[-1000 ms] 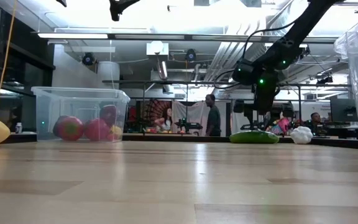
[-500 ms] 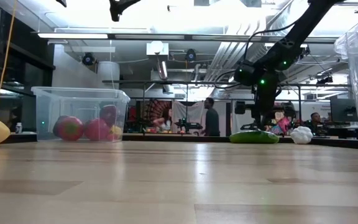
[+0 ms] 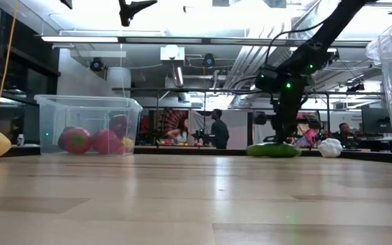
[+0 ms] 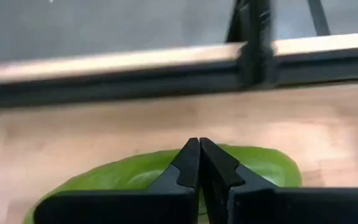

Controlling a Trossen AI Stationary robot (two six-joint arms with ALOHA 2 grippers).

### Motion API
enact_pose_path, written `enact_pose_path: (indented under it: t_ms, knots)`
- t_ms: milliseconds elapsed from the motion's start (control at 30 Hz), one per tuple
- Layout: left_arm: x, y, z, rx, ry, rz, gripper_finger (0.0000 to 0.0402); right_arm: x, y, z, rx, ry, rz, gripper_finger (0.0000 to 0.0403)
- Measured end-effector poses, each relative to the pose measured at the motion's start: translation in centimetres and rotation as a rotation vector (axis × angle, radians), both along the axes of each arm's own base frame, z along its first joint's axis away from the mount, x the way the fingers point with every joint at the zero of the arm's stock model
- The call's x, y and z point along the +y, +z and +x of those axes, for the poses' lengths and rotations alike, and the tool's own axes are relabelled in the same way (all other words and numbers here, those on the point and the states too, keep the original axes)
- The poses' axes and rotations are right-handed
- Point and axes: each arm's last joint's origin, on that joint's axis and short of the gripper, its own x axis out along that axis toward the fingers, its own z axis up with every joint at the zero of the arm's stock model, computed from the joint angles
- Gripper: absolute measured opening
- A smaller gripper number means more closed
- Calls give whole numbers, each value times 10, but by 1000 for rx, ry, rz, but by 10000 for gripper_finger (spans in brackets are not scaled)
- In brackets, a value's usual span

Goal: Sort produce into baskets
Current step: Put the green cucumber into the bottom transparent bin

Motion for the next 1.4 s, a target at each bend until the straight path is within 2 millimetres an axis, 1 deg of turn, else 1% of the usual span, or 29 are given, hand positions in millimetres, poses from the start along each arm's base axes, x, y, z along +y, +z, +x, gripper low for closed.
enact_pose_path:
  t_ms: [133, 300, 367, 500, 567, 633, 733, 833, 933, 967, 1033, 1100, 1167, 1300, 1400]
  knots:
    - [-1, -4, 1, 34, -13, -25, 374, 20, 1, 12, 39, 100, 31, 1]
    - [-4, -5, 3, 46, -32, -24, 374, 55, 1, 27, 89, 238, 107, 0]
    - [-6, -5, 4, 46, -39, -19, 374, 69, 5, 33, 81, 280, 111, 0]
    - [-9, -5, 6, 47, -53, -7, 374, 99, 6, 47, 63, 360, 151, 0]
    - [-9, -5, 6, 46, -56, -6, 374, 111, 13, 51, 38, 398, 136, 0]
    - [-10, -5, 7, 46, -61, -6, 374, 118, 24, 51, 4, 440, 124, 0]
    - [-10, -5, 7, 46, -61, -6, 374, 129, 52, 45, -64, 569, 94, 0]
    - [-10, -5, 7, 46, -61, -6, 374, 139, 85, 32, -154, 760, 63, 0]
    - [-10, -5, 7, 47, -59, 0, 374, 147, 116, 17, -290, 911, 26, 0]
    - [-10, -5, 7, 49, -60, -1, 374, 149, 123, 12, -332, 943, 18, 1]
    - [-10, -6, 7, 52, -61, -10, 374, 152, 133, 4, -382, 993, 15, 7]
    - [-10, -6, 7, 58, -61, -14, 374, 156, 136, 2, -391, 1039, 10, 24]
    - [-10, -7, 7, 61, -61, -16, 374, 162, 135, 4, -365, 1116, 7, 56]
    - [-10, -7, 7, 62, -61, -16, 374, 171, 118, 15, -237, 1276, 27, 150]
    - [-10, -7, 7, 62, -61, -16, 374, 169, 102, 23, -101, 1311, 32, 224]
